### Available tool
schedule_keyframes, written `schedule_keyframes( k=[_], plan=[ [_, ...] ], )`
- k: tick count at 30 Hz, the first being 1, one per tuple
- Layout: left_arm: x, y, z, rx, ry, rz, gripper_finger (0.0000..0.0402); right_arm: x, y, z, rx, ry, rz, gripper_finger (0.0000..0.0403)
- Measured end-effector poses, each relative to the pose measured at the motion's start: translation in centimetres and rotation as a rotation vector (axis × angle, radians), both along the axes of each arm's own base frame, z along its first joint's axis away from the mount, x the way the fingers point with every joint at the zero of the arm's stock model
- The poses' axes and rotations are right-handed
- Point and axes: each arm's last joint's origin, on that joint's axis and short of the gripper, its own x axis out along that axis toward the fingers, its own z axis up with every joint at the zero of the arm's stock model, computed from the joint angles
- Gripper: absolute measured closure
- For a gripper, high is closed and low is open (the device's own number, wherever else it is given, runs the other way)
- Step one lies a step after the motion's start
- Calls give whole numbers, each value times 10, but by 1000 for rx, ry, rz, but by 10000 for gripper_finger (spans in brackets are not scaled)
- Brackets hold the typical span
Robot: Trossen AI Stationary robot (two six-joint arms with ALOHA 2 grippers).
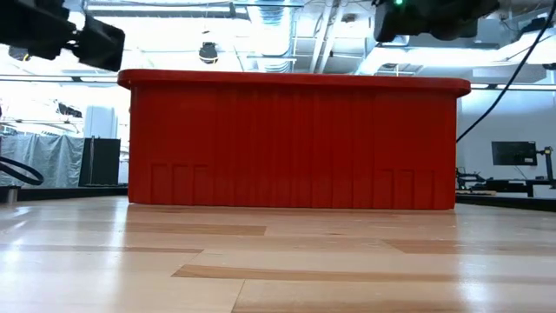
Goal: Pick and place slides into bin
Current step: Return to Home Position
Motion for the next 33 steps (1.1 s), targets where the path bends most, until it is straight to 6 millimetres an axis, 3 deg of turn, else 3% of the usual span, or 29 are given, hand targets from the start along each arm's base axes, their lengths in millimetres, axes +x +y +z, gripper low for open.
schedule_keyframes(
  k=[11,18,23,29,33],
  plan=[
    [-18,1,-19,55,202,-32,183,-25,34,-38,-1,-6,158,179],
    [-17,1,-18,51,188,-32,183,-47,58,-69,-1,-6,296,179],
    [-21,2,-16,43,158,-31,183,-75,58,-90,-15,99,339,179],
    [-23,4,-14,35,132,-26,183,-135,40,-104,13,-135,338,179],
    [-23,5,-14,35,136,-6,183,-136,39,-133,45,-357,324,179]
  ],
)
